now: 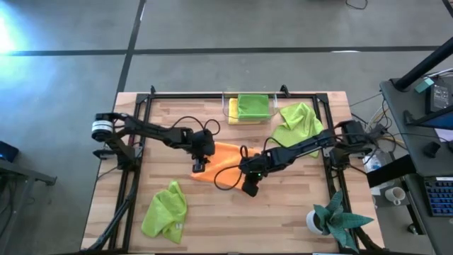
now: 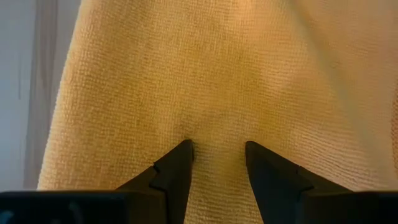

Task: Fold microfiber towels
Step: Fold the orange microfiber cloth

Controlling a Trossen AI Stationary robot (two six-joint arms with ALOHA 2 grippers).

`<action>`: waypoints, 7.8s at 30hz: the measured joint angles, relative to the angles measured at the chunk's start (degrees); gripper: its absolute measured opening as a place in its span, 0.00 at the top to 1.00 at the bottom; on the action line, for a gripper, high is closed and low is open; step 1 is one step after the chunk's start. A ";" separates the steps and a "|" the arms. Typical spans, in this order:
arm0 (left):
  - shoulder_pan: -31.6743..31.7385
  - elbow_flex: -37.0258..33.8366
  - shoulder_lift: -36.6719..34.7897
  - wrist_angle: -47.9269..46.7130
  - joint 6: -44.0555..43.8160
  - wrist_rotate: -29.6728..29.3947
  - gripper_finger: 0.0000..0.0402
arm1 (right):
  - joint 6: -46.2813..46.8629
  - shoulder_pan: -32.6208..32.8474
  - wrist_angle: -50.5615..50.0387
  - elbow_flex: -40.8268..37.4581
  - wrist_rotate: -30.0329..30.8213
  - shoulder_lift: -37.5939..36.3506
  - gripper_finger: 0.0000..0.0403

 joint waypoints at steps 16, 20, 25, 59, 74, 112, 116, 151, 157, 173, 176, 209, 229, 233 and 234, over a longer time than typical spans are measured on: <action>-0.03 -0.06 -0.68 -0.30 -7.35 -0.59 0.66 | 7.93 0.16 -12.21 -0.06 -4.39 0.11 0.98; -0.43 0.09 -1.54 -1.36 -7.49 -0.35 0.66 | 6.16 0.46 -9.34 0.10 -4.49 -0.30 0.98; -0.98 0.75 -3.67 -1.26 -7.52 -0.22 0.66 | 5.66 0.35 -9.04 1.14 -4.12 -0.26 0.98; -2.62 0.96 -20.48 -12.68 -12.02 -6.27 0.66 | 11.98 -4.10 -19.39 0.04 9.29 0.02 0.98; -2.53 0.87 -21.06 -15.37 -12.00 -6.48 0.66 | 11.00 -3.38 -19.74 -0.39 16.21 -6.70 0.98; -2.51 -0.07 -43.15 -32.17 -3.89 -17.40 0.66 | 22.85 -1.73 -8.50 33.96 9.97 22.59 0.98; -2.51 -0.56 -42.97 -32.19 -3.87 -17.40 0.66 | 23.33 -1.35 -14.93 39.01 9.36 25.65 0.98; -4.13 -0.58 -25.16 -3.97 1.61 7.08 0.66 | 19.33 14.45 -47.39 41.47 -0.53 25.06 0.98; -6.53 -0.58 -18.73 0.16 1.61 7.06 0.66 | 14.00 15.04 -47.55 41.20 2.35 21.74 0.98; -17.43 -0.21 -8.23 6.27 12.89 -6.81 0.66 | 15.18 18.48 -34.60 17.97 9.18 -2.69 0.98; -20.40 -0.19 -7.61 6.30 13.90 -6.99 0.66 | 15.88 19.40 -30.72 13.48 9.75 -6.43 0.98; -30.93 5.77 3.04 5.64 9.07 -15.92 0.66 | 14.47 20.87 -16.34 2.67 10.65 -10.15 0.84; -30.86 5.52 7.29 11.63 13.86 -17.19 0.66 | 12.07 20.87 -2.26 2.76 10.62 -2.69 0.84; -30.86 6.06 9.01 13.04 13.84 -17.43 0.66 | 10.86 20.87 2.01 2.78 10.62 -0.85 0.84; -30.86 6.23 9.38 13.31 13.80 -17.44 0.66 | 10.71 20.87 2.69 2.78 10.63 -0.30 0.84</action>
